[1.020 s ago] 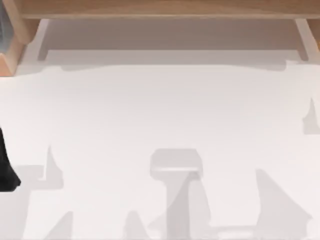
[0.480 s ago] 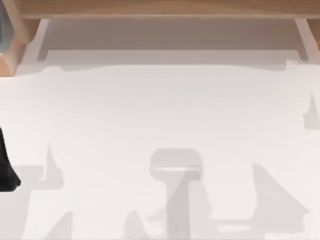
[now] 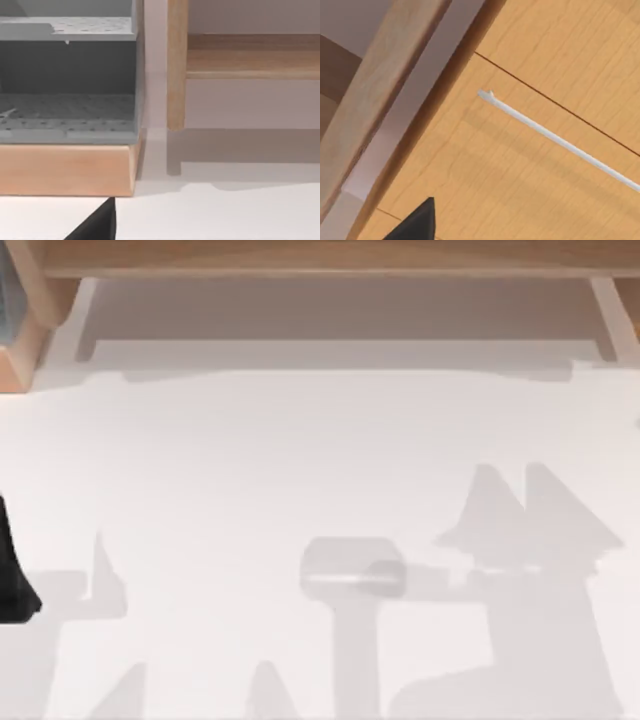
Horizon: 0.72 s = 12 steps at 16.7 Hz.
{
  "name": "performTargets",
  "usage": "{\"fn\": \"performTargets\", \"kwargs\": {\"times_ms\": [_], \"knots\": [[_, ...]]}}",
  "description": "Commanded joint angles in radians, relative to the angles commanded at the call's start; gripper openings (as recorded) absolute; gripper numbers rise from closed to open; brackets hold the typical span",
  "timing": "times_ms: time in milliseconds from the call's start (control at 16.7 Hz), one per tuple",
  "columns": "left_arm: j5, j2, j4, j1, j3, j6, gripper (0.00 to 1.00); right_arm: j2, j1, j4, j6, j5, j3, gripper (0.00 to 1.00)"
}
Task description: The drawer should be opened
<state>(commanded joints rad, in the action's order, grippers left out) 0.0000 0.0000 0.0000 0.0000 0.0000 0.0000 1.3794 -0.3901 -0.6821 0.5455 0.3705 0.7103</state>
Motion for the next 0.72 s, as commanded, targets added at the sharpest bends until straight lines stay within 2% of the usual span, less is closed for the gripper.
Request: {"fn": "performTargets", "kwargs": {"times_ms": [420,600,720], "knots": [[0.0,0.0,0.0,0.0,0.0,0.0,1.0,0.621,-0.051,-0.337,0.669,0.037,0.253,1.0],[0.0,0.0,0.0,0.0,0.0,0.0,1.0,0.802,-0.063,-0.446,0.875,0.047,0.332,1.0],[0.0,0.0,0.0,0.0,0.0,0.0,1.0,0.879,-0.067,-0.496,0.962,0.05,0.368,1.0]]}}
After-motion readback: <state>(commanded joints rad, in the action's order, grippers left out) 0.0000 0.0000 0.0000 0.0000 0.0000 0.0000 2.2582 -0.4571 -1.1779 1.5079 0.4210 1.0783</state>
